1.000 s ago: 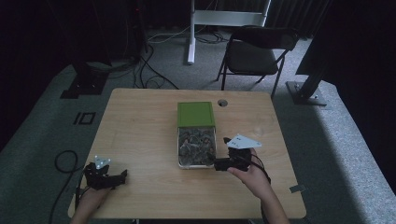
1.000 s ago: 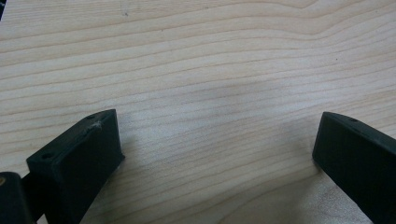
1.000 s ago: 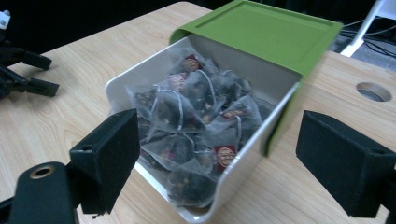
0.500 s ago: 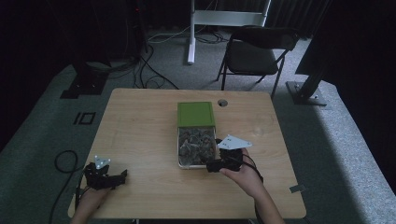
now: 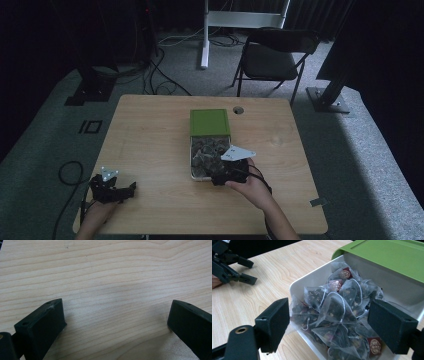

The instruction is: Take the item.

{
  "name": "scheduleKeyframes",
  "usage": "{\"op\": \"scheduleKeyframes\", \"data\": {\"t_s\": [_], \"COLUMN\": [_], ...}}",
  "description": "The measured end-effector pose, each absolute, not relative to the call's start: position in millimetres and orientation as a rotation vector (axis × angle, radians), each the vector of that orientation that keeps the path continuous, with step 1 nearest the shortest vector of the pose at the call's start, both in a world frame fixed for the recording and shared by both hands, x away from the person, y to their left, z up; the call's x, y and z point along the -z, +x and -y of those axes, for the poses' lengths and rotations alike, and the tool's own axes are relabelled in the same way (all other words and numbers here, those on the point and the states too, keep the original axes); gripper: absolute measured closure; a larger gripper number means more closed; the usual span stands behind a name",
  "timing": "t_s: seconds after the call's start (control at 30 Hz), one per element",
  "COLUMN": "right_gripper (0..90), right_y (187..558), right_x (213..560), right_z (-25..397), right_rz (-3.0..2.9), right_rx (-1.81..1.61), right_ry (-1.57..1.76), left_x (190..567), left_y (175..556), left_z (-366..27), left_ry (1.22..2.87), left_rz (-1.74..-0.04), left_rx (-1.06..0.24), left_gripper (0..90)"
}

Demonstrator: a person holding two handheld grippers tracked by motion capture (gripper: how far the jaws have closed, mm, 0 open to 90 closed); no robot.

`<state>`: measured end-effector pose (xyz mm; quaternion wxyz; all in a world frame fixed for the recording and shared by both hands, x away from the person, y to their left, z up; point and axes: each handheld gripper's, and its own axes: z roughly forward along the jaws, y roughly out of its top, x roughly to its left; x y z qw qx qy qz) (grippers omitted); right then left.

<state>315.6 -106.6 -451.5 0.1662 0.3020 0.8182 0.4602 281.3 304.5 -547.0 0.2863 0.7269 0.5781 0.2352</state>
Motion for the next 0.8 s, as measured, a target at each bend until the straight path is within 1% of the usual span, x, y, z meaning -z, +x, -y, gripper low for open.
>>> {"op": "scheduleKeyframes", "data": {"t_s": [0.13, 0.2, 0.27, 0.3, 0.43, 0.5, 0.73, 0.8], "right_gripper": [19.0, 23.5, 30.6, 32.8, 37.4, 38.0, 52.8, 53.5], "right_y": [317.7, 320.0, 321.9, 322.8, 324.7, 325.9, 330.7, 331.3], "right_x": [453.2, 455.2, 457.0, 457.7, 460.7, 462.5, 466.4, 467.2], "right_z": [101.8, 99.1, 97.8, 97.3, 94.5, 93.2, 93.9, 93.7], "right_rz": [-2.339, -2.339, -2.337, -2.343, -2.364, -2.367, -2.360, -2.356], "right_rx": [-1.306, -1.292, -1.289, -1.292, -1.269, -1.246, -1.202, -1.199], "right_ry": [0.856, 0.855, 0.860, 0.864, 0.864, 0.868, 0.933, 0.949], "left_x": [547.0, 547.0, 547.0, 547.0, 547.0, 547.0, 547.0, 547.0], "left_y": [281.3, 281.3, 281.3, 281.3, 281.3, 281.3, 281.3, 281.3], "left_z": [-304.5, -304.5, -304.5, -304.5, -304.5, -304.5, -304.5, -304.5], "left_ry": [1.943, 1.943, 1.943, 1.943, 1.943, 1.943, 1.944, 1.944], "left_rz": [-1.545, -1.545, -1.545, -1.545, -1.545, -1.545, -1.545, -1.545], "left_rx": [-0.629, -0.629, -0.629, -0.629, -0.629, -0.629, -0.628, -0.629], "left_gripper": [1.7, 1.7, 1.7, 1.7, 1.7, 1.7, 1.7, 1.7]}}
